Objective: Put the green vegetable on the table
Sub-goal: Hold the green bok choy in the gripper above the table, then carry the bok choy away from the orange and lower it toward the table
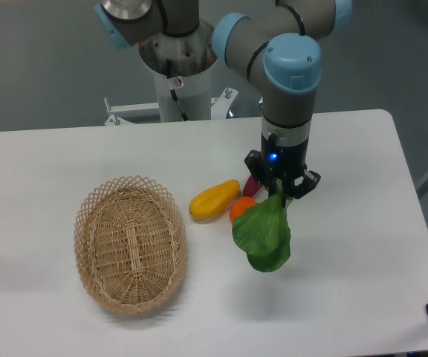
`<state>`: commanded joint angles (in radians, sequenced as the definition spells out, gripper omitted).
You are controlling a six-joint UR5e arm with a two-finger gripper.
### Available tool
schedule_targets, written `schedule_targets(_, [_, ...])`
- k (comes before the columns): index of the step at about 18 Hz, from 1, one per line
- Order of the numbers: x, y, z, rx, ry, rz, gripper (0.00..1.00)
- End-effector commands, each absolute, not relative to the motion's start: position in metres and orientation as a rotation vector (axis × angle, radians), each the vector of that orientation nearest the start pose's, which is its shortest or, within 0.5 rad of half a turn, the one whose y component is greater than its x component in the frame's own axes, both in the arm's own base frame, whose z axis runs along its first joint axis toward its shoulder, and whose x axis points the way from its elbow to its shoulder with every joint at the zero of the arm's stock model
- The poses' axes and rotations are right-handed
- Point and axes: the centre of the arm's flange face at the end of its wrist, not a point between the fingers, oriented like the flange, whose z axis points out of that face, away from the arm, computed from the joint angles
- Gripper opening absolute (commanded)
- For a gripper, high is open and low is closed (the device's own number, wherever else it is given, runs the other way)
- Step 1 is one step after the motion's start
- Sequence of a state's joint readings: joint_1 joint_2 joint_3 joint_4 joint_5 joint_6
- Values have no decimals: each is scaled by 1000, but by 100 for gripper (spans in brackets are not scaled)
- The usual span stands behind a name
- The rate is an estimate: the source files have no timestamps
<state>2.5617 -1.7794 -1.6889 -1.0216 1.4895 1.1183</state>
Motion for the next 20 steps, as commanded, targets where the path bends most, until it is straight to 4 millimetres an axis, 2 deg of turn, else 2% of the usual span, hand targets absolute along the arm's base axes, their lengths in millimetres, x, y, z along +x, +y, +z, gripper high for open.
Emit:
schedule_targets(6, [-410, 433, 375, -2951, 194, 227, 29])
schedule_targets(10, [-424, 420, 370, -2961, 246, 230, 29])
schedule_targets(15, [-454, 383, 361, -2977, 327, 228, 29])
schedule_targets(18, [-479, 361, 342, -2994, 376, 207, 29])
schedule_targets(20, [-488, 346, 330, -2998, 409, 186, 29])
